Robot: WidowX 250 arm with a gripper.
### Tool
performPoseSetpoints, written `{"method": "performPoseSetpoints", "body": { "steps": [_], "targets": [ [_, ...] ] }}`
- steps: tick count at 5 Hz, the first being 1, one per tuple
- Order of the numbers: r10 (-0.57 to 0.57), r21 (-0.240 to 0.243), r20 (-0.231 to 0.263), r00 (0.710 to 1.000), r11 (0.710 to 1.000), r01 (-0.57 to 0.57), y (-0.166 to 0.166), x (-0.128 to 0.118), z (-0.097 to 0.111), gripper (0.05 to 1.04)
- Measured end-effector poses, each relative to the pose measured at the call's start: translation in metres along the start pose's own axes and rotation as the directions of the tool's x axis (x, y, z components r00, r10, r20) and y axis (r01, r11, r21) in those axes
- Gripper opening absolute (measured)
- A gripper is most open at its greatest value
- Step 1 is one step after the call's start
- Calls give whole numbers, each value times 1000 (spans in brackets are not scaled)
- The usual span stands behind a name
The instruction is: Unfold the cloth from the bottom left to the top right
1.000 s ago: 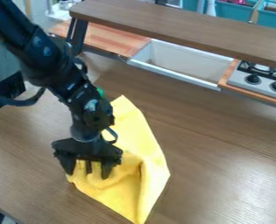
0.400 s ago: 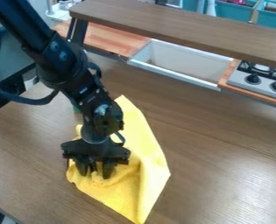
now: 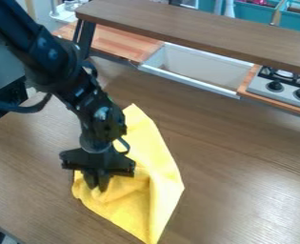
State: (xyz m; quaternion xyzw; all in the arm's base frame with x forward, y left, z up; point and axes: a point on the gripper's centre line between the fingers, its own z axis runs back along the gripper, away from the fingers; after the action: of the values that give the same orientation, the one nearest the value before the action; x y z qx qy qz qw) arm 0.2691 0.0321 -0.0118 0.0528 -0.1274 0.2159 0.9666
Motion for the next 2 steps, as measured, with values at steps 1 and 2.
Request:
{"method": "performPoseSetpoints", "body": {
  "steps": [1, 2],
  "targets": [
    [-44, -39, -3, 999, 998, 44, -4, 7, 19, 54],
    [-55, -74, 4, 998, 996, 55, -12, 19, 35, 50]
  ]
}}
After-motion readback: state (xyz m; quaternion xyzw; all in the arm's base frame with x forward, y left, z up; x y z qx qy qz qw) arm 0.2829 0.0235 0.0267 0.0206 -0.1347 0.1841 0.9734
